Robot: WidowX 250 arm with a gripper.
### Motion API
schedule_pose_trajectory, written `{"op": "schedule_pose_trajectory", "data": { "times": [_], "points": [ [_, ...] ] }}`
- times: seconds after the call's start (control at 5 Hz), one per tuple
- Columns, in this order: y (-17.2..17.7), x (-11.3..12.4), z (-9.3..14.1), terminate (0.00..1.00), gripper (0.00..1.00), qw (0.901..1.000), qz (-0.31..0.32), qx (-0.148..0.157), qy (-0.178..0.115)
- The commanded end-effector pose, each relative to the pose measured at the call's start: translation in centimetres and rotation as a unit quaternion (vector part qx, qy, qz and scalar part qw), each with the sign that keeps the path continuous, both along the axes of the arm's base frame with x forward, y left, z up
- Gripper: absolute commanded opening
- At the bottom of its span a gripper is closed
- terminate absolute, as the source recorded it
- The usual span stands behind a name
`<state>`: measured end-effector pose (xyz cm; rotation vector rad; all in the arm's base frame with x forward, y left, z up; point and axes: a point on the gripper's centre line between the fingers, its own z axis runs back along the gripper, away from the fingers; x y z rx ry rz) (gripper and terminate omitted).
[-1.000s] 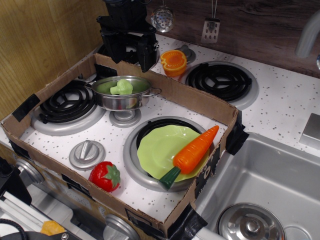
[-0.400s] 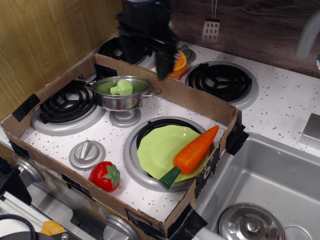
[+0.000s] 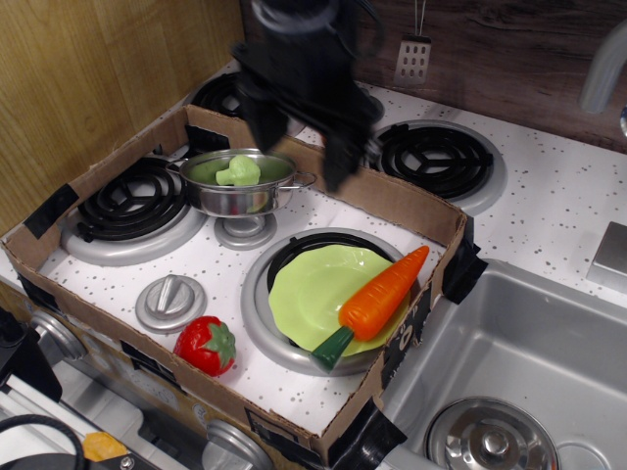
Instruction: Take carrot off plate
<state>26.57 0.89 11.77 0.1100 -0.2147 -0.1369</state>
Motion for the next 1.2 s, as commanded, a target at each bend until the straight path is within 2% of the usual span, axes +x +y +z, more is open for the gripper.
{"op": "schedule_pose_trajectory", "data": {
  "times": [0.0,0.2,0.4,0.6,0.8,1.0],
  "points": [
    [-3.2,-1.1,-2.1,0.00,1.00,0.9991,0.025,-0.020,-0.027],
    [-3.9,-1.1,-4.8,0.00,1.00,0.9977,0.061,-0.008,-0.029],
    [-4.1,-0.8,-6.2,0.00,1.00,0.9973,0.051,-0.039,-0.036],
    [-4.3,-1.0,-7.3,0.00,1.00,0.9978,0.059,-0.021,-0.019],
    [-4.2,-1.1,-7.9,0.00,1.00,0.9978,0.062,-0.011,-0.021],
    [-4.0,-0.9,-8.4,0.00,1.00,0.9980,0.058,-0.020,-0.016]
  ]
}}
